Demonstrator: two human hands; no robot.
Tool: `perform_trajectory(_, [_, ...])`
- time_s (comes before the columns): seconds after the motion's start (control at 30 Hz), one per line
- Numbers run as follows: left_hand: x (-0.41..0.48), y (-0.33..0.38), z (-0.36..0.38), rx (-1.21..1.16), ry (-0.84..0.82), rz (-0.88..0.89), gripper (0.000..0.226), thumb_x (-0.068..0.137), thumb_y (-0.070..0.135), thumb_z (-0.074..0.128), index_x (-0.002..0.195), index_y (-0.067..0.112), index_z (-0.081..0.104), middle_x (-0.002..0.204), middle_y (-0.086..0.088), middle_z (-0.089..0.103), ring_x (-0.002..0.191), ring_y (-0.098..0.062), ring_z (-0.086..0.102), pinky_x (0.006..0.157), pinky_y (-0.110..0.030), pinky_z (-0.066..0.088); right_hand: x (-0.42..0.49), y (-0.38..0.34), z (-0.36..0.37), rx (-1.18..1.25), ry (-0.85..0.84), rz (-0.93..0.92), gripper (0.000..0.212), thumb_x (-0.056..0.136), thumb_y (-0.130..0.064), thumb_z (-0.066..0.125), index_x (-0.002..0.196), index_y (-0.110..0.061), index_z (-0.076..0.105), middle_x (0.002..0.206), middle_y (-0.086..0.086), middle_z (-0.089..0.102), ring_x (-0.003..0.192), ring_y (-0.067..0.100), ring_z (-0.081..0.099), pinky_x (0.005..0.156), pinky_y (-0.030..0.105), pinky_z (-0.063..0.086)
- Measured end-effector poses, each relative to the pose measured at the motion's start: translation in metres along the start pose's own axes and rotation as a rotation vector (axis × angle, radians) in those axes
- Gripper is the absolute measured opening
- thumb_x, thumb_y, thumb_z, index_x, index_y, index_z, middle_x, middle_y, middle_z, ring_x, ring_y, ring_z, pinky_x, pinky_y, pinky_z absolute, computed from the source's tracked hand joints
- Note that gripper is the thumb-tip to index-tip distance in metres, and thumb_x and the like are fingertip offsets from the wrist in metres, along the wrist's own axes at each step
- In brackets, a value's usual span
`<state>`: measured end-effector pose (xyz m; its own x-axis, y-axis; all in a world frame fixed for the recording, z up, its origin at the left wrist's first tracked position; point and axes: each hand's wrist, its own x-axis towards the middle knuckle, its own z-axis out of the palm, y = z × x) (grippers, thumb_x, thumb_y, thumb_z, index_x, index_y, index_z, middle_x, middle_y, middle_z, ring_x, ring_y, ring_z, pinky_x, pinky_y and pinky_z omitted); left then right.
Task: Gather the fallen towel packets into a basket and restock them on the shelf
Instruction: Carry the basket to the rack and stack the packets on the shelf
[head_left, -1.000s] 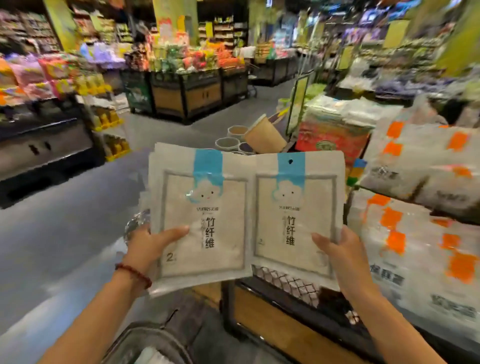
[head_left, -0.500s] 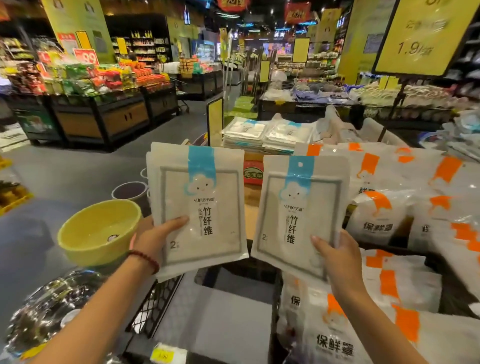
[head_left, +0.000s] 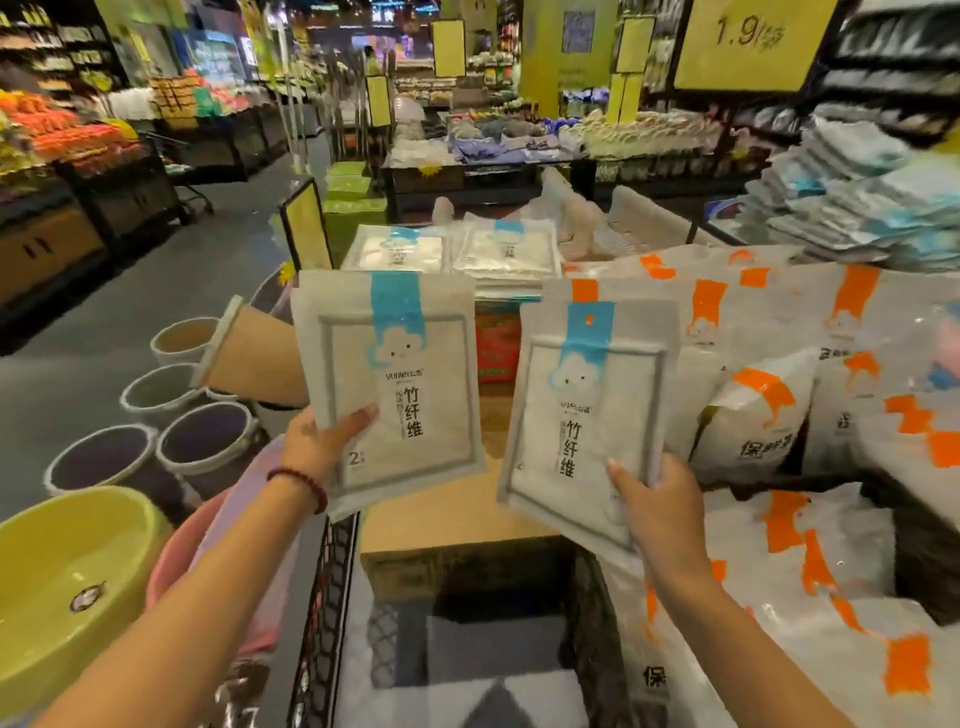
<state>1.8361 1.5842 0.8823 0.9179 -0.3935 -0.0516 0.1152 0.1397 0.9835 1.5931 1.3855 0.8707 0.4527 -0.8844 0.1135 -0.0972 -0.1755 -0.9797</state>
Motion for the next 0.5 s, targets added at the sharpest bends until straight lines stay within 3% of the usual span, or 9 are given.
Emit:
perform_trajectory(0.07, [0.031, -0.007, -0.002, 0.01, -0.036, -0.01, 0.016, 0.08, 0.004, 0.069, 0.094, 0.011, 0.066, 0.079, -0.003, 0.074, 0.071, -0.018, 0.071, 0.056, -0.029, 0.057, 0.005, 0.001, 0.022, -0.031, 0.013, 0.03, 0.012, 0.087, -0.016, 0.065, 0.099, -0.014, 0.061, 0.096, 0.002, 0.066, 0.093, 0.022, 0.063, 0.075, 0.031, 0.05])
perform_trajectory(0.2, [0.085, -0.027, -0.007, 0.012, -0.102, -0.046, 0.024, 0.079, 0.005, 0.069, 0.102, 0.01, 0.065, 0.09, -0.007, 0.074, 0.079, -0.023, 0.071, 0.063, -0.034, 0.058, 0.018, -0.001, 0.059, -0.089, 0.073, 0.06, 0.015, 0.087, -0.014, 0.065, 0.1, -0.015, 0.057, 0.096, 0.001, 0.063, 0.096, 0.023, 0.06, 0.078, 0.033, 0.051])
perform_trajectory(0.33, [0.13, -0.048, -0.005, 0.037, -0.154, -0.054, 0.019, 0.081, 0.012, 0.069, 0.099, 0.017, 0.067, 0.09, 0.0, 0.074, 0.083, -0.02, 0.07, 0.071, -0.035, 0.055, 0.03, 0.002, 0.084, -0.192, 0.092, 0.03, 0.01, 0.092, -0.011, 0.055, 0.097, -0.018, 0.051, 0.086, -0.014, 0.053, 0.095, 0.015, 0.053, 0.062, 0.009, 0.038])
perform_trajectory(0.43, [0.16, -0.06, 0.007, 0.069, -0.183, -0.016, 0.02, 0.081, 0.014, 0.068, 0.099, 0.023, 0.065, 0.088, 0.008, 0.073, 0.083, -0.011, 0.07, 0.068, -0.029, 0.056, 0.04, 0.008, 0.1, -0.229, 0.074, 0.069, 0.012, 0.095, -0.008, 0.047, 0.105, -0.014, 0.05, 0.102, -0.003, 0.054, 0.1, 0.015, 0.05, 0.075, 0.022, 0.04])
perform_trajectory(0.5, [0.177, -0.071, 0.017, 0.042, -0.183, -0.01, 0.022, 0.083, 0.011, 0.066, 0.103, 0.021, 0.063, 0.085, 0.011, 0.073, 0.08, -0.005, 0.07, 0.061, -0.02, 0.055, 0.045, 0.016, 0.108, -0.253, 0.075, 0.111, 0.009, 0.096, -0.009, 0.044, 0.102, -0.014, 0.047, 0.105, 0.0, 0.052, 0.1, 0.016, 0.048, 0.076, 0.025, 0.04])
